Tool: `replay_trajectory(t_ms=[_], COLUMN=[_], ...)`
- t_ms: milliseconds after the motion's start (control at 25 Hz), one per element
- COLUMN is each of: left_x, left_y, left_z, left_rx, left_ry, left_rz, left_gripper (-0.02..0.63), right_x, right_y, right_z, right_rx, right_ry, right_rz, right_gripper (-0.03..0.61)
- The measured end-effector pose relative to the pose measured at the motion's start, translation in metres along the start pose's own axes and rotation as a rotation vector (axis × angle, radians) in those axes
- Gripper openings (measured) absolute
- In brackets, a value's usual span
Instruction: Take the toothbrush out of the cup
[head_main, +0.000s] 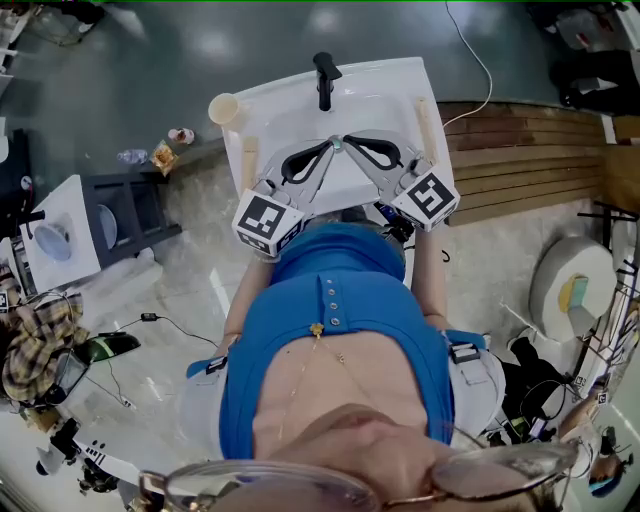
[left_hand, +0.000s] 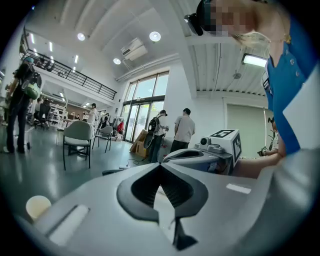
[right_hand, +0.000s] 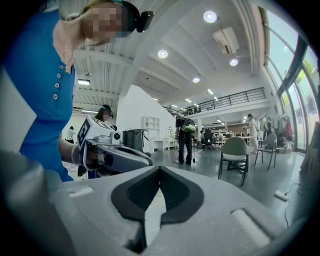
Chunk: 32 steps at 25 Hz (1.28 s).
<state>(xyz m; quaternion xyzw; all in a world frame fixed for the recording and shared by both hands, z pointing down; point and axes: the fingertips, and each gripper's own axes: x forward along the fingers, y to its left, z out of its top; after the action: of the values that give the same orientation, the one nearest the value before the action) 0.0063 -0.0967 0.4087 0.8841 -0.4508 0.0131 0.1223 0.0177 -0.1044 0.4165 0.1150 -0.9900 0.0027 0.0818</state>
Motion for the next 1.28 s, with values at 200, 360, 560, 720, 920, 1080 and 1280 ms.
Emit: replay_trajectory(t_ms=[200,360,560,720,920,1080,1280], left_x=[-0.001,0.000,0.000,0.001,0.000,0.000,0.000], left_y=[-0.001,0.000,-0.001,-0.002,-0.004,-0.003,-0.004], left_z=[-0.002,-0.001,-0.001,-0.003,-0.001,-0.001,-0.001], left_rx=[0.008,0.002,-0.001,0.000,0.002,0.002,0.002], left_ry=[-0.002,0.002,0.005,0.003,0.003,0.004,0.005], left_rz=[-0.003,0.002,-0.002,-0.012,-0.013,-0.012,-0.010], left_gripper=[0.002,0.002,0.002,0.002,0.002,0.002,0.002], right_x=[-0.001,-0.001,-0.001,-0.001,-0.004,-0.006,-0.010], right_y=[0.002,0.000,0.002,0.004,0.006,0.003,0.000], right_z=[0.002,0.003,0.007,0.010,0.013,0.013,0.014], right_rx=[-0.004,-0.004,0.019,0.024,0.028,0.022,0.017], right_ry=[-0.008,-0.004,0.008,0.002,0.005,0.008,0.009], right_rz=[0.005,-0.002,-0.002,0.006,0.002,-0.006,-0.017], right_gripper=[0.002,0.002,0.002,0.002,0.002,0.002,0.002])
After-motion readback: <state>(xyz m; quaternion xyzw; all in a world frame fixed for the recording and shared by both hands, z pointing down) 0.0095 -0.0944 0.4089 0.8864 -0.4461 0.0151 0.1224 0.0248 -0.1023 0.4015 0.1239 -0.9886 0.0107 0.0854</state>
